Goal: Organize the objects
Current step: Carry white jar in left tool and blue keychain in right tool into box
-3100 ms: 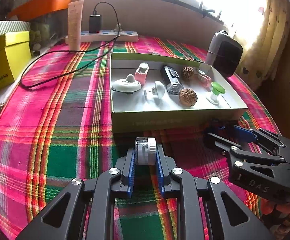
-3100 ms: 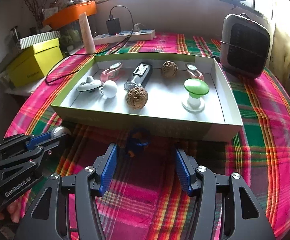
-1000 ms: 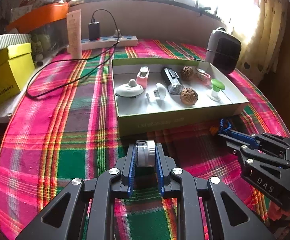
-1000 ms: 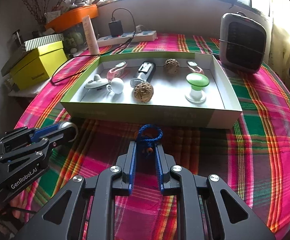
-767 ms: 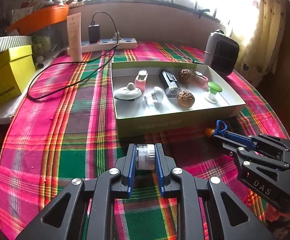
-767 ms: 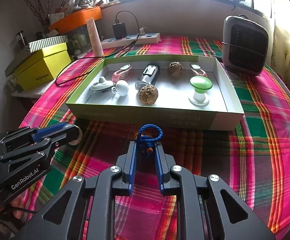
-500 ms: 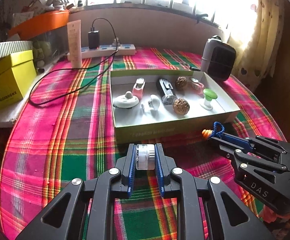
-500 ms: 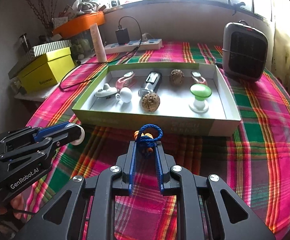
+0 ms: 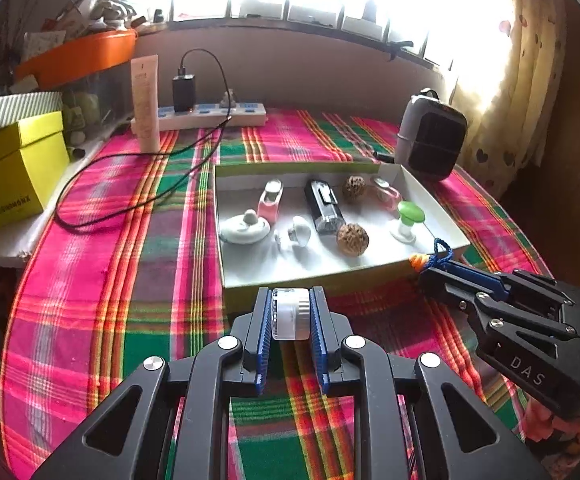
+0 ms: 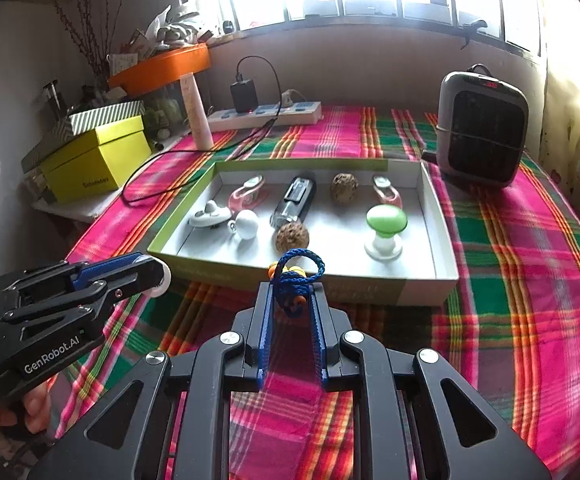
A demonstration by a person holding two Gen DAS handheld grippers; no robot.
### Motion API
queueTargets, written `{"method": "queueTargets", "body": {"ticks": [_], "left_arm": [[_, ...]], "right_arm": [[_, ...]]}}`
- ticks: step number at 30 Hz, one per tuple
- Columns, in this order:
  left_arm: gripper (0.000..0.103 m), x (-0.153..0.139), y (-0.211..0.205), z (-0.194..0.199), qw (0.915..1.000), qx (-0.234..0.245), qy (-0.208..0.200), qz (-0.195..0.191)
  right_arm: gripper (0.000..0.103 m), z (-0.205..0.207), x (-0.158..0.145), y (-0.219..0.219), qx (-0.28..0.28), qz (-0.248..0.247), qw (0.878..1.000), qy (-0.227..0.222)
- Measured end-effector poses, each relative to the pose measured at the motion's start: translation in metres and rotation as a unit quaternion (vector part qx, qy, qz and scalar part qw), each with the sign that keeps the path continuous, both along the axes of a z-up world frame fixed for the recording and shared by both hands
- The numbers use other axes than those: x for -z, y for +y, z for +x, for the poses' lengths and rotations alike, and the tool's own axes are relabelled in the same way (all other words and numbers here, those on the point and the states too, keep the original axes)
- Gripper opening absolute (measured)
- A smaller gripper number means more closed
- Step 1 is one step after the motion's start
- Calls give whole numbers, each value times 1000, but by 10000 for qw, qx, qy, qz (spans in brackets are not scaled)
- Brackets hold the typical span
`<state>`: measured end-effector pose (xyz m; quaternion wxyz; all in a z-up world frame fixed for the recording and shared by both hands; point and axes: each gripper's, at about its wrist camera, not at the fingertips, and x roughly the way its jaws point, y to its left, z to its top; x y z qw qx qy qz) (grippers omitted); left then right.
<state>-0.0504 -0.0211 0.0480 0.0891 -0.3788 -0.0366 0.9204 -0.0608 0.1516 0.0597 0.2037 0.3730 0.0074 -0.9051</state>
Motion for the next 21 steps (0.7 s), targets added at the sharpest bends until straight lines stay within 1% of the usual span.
{"method": "queueTargets", "body": {"ticks": [8, 21], "left_arm": [[17, -7, 6, -13, 9999, -27, 100, -30], [17, 2, 12, -41, 9999, -120, -32, -63]], "right_arm": [[19, -13, -4, 3, -38, -12, 10000, 40], [19, -53, -1, 6, -17, 5, 10000, -91]]}}
